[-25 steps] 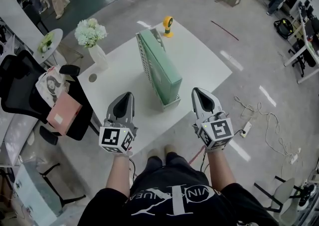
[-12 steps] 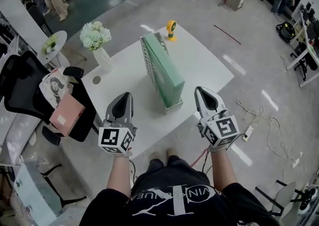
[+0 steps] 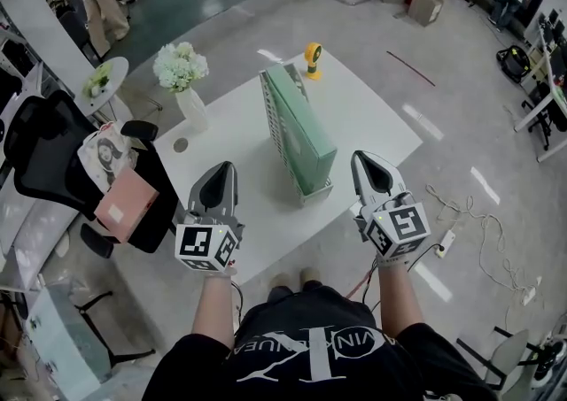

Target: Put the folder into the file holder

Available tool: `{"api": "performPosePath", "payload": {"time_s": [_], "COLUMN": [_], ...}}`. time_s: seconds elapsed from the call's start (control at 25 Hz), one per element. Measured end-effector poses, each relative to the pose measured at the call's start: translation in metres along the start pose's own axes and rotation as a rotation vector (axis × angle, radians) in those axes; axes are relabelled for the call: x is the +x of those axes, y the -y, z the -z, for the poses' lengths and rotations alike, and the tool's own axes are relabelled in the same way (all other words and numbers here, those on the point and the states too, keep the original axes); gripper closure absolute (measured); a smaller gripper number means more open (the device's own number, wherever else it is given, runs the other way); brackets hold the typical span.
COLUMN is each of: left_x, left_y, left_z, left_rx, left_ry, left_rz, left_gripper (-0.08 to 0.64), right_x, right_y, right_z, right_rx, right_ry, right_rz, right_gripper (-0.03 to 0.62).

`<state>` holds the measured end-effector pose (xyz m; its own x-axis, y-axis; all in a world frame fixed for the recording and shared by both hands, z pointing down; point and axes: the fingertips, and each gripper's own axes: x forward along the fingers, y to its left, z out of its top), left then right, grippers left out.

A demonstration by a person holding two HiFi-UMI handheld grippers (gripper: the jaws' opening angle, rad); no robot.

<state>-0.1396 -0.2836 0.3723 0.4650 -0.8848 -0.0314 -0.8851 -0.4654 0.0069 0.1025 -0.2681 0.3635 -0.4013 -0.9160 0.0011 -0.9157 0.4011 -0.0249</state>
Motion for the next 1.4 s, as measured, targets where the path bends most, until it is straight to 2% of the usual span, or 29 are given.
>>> {"api": "performPosePath", "payload": {"time_s": [0.48, 1.4], "left_x": [-0.003, -0.002], "left_y": [-0.008, -0.011], "left_z": [-0.014, -0.011], "left_rx": [0.021, 0.020], "left_ry": [0.024, 0.027], "left_rz": [-0.025, -0.034], "left_gripper": [0.560, 0.560], "right_x": [0.003, 0.013], "right_y": [-0.001, -0.001], "right_z": [-0.009, -0.006], "right_rx": [-0.010, -0.013], "right_ry": [0.007, 0.010], "right_rz": [-0.002, 0.016], "right_gripper": [0.586, 0.586]}}
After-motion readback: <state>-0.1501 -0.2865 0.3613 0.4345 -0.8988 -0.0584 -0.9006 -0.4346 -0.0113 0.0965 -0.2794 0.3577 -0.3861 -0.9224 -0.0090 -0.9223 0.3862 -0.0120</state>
